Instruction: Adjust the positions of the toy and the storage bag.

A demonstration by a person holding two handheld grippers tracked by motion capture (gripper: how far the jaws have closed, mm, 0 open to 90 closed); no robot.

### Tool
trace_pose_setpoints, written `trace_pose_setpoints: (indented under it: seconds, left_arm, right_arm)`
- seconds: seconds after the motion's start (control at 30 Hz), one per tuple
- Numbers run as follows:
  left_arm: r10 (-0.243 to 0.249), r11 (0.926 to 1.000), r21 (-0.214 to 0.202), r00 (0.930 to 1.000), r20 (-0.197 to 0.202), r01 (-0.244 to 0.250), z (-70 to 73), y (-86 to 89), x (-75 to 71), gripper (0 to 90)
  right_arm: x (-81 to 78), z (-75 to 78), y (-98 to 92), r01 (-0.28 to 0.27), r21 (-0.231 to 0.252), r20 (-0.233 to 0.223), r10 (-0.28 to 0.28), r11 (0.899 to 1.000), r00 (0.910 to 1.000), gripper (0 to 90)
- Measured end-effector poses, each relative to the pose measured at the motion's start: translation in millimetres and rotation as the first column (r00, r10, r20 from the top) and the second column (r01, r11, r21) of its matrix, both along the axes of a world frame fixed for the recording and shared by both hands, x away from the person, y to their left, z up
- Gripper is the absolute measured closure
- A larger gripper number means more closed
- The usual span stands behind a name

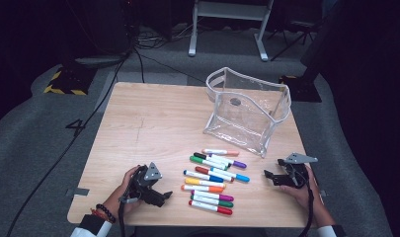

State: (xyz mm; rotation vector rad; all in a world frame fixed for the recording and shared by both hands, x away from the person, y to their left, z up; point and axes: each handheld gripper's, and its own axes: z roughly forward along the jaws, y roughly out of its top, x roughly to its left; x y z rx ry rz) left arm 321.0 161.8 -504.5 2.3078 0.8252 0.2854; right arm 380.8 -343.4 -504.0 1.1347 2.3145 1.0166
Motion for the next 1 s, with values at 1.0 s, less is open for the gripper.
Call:
trace_pose_setpoints:
  seconds: [1.0]
  left_arm:
    - [-0.112,0.9925,-0.035,0.9883,0.103,0.117,30.4,-28.6,49.8,22.3]
  right_arm:
    - [12.1,40.9,12.4,0.014,0.048,0.133,-0.020,0.999,0.9909,35.1]
